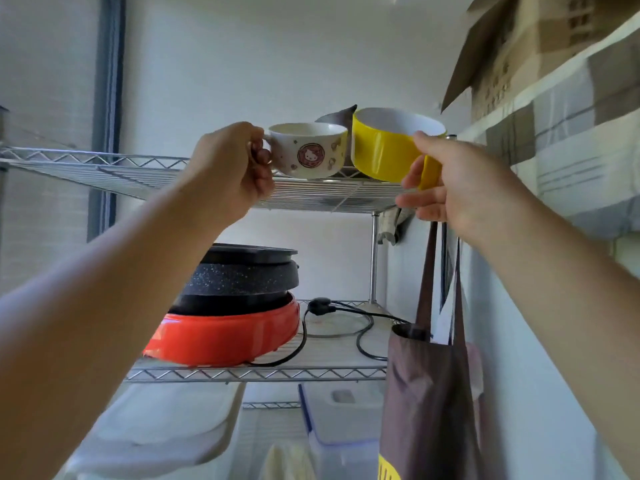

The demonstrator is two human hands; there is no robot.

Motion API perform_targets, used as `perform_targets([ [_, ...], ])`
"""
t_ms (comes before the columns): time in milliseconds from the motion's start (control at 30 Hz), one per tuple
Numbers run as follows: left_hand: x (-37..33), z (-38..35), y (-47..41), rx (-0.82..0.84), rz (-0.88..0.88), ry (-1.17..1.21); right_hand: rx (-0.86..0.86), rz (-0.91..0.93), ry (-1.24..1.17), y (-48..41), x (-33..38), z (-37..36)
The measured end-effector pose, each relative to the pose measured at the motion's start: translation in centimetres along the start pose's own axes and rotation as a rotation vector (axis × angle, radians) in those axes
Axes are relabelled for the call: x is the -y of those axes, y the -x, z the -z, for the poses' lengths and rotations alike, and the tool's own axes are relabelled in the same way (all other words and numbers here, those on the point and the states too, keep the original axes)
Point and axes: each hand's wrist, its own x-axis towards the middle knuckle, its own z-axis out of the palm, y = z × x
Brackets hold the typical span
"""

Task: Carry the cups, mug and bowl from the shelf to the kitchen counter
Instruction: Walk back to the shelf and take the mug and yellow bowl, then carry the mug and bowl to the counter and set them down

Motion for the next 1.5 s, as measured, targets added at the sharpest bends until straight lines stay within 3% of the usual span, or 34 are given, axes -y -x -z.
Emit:
perform_targets([
  [133,2.8,3.0,4.6,0.141,0.086,0.022,0.028,0.027,-0.005,5.7,-2.2,1.3],
  [300,8.9,6.6,10.9,0.215,0.199,0.009,0.045,-0.064,-0.011,13.6,-7.0,2.8],
  [700,24.6,14.3,25.5,0.172,0.529,0.031,0.004,-0.435,0.095,31.9,-20.2,4.9],
  [1033,32.2,16.0,35.4,0.243,0.778,0.034,-0.19,-0.669,0.152,45.6,-22.9,8.2],
  [1500,39.4,6.8,47.0,0.666,1.136,-0.055,-0.734,-0.94,0.317,60.3,-20.9,16.2],
])
